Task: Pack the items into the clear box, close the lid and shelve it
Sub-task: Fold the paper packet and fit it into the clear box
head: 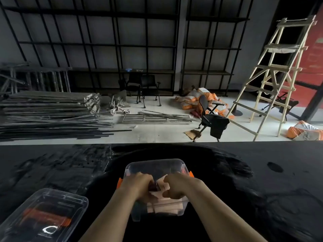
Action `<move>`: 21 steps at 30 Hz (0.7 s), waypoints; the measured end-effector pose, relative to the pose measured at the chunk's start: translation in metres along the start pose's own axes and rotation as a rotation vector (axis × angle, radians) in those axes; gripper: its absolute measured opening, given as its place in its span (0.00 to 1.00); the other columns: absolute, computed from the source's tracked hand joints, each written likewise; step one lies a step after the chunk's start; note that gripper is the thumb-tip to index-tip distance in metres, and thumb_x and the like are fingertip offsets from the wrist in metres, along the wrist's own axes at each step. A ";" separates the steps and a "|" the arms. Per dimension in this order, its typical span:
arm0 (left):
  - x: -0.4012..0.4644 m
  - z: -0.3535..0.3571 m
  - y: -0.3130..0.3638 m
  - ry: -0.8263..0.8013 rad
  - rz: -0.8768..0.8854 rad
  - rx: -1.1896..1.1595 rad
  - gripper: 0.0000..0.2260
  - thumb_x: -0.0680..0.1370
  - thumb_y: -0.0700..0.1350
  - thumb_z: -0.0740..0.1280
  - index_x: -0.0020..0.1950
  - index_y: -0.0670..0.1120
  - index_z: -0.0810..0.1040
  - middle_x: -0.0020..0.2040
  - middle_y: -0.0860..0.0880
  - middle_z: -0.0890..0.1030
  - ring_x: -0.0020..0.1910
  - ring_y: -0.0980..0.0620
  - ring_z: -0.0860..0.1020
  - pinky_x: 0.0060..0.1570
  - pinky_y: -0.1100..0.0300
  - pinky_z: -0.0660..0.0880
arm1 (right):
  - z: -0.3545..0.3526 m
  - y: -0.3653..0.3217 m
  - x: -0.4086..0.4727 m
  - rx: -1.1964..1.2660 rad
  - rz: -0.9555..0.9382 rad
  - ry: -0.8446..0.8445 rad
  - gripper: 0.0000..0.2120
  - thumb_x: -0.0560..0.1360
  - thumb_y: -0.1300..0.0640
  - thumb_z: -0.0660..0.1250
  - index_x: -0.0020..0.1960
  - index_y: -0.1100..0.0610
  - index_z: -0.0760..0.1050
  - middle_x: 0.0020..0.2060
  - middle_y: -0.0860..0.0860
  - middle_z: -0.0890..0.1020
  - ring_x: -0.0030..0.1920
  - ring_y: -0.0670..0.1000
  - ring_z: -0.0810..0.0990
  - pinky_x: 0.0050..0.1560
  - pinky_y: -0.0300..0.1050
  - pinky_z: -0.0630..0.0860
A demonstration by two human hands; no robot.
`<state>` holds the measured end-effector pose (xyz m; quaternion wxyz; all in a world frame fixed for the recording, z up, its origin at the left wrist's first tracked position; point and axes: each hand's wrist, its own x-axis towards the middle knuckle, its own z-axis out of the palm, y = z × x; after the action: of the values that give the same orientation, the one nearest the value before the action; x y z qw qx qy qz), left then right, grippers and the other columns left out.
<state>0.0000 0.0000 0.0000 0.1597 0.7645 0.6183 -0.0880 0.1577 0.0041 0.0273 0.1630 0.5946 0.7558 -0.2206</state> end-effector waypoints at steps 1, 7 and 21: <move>0.002 0.003 0.001 0.001 0.000 0.009 0.23 0.69 0.63 0.73 0.61 0.57 0.80 0.59 0.54 0.83 0.62 0.49 0.79 0.62 0.50 0.73 | 0.001 -0.001 0.002 -0.006 -0.020 -0.013 0.24 0.79 0.48 0.66 0.72 0.54 0.71 0.68 0.52 0.76 0.67 0.57 0.74 0.63 0.49 0.71; 0.014 0.009 0.004 0.021 -0.040 0.068 0.14 0.70 0.55 0.73 0.55 0.54 0.82 0.55 0.52 0.84 0.57 0.49 0.80 0.60 0.48 0.71 | 0.009 -0.003 0.030 -0.037 0.017 -0.052 0.28 0.76 0.55 0.71 0.73 0.56 0.69 0.68 0.55 0.75 0.68 0.59 0.74 0.64 0.54 0.73; 0.026 -0.022 -0.003 0.446 -0.098 -0.896 0.07 0.75 0.53 0.69 0.52 0.57 0.76 0.44 0.52 0.86 0.41 0.51 0.85 0.41 0.52 0.81 | -0.027 0.020 0.020 0.276 -0.101 0.352 0.14 0.72 0.60 0.70 0.57 0.54 0.74 0.54 0.55 0.83 0.53 0.57 0.82 0.42 0.43 0.73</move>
<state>0.0016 0.0325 0.0113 0.3320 0.5909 0.6496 0.3444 0.1724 0.0382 0.0370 -0.0654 0.6022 0.7638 -0.2229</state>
